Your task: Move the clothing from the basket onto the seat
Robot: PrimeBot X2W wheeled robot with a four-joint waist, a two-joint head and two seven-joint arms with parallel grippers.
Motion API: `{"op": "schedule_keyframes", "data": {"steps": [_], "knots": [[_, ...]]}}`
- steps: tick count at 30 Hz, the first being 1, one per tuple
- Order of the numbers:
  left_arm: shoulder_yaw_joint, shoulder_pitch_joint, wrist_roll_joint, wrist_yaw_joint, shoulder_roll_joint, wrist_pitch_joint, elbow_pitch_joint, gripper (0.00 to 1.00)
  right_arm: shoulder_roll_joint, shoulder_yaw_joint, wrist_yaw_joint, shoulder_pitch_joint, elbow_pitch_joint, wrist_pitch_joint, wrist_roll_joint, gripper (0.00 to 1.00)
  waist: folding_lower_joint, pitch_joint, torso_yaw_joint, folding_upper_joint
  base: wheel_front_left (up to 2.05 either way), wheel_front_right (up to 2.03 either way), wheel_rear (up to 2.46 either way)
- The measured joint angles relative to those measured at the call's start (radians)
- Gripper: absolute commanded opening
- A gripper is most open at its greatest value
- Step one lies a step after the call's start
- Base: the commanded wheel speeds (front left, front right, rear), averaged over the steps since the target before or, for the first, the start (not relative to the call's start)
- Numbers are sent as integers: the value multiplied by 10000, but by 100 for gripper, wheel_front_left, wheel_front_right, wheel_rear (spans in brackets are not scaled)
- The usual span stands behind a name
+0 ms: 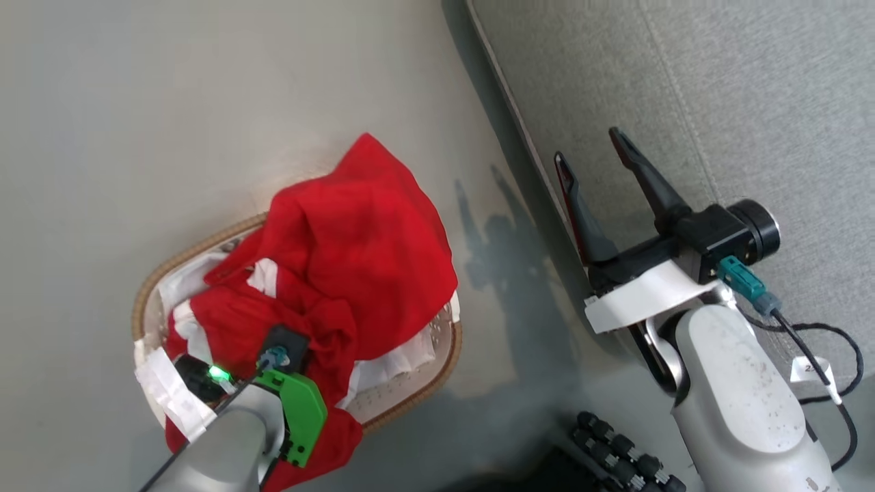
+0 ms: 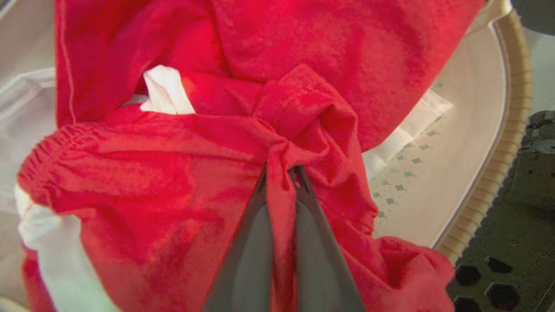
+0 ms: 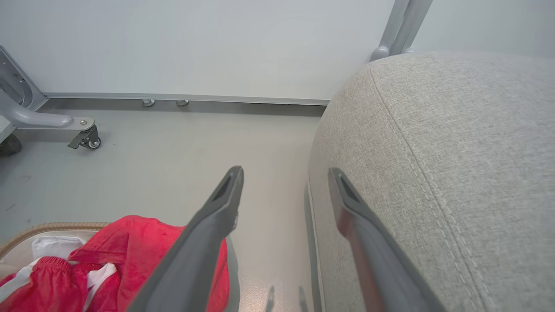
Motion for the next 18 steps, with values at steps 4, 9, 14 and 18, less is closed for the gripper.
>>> {"op": "schedule_keyframes", "data": {"steps": [4, 9, 14, 18], "knots": [[102, 439, -104, 4, -199, -90, -221, 0, 8, -209, 2, 313, 257, 0, -165, 100, -1, -771, 184, 0, 0, 0, 0], [495, 1127, -221, 178, -337, -121, -1327, 0, 10, -387, 2, 864, 546, 0, -366, 100, -1, -1800, 476, 0, 0, 0, 0], [865, 2093, -111, 251, -393, -134, -2334, 0, -2, -719, 2, 1429, 784, 0, -508, 100, -1, -2818, 791, 0, 0, 0, 0], [1214, 2743, 157, 332, -453, -136, -3158, 0, -107, -823, 2, 1994, 928, 0, -514, 100, -1, -3656, 1066, 0, 0, 0, 0]]}}
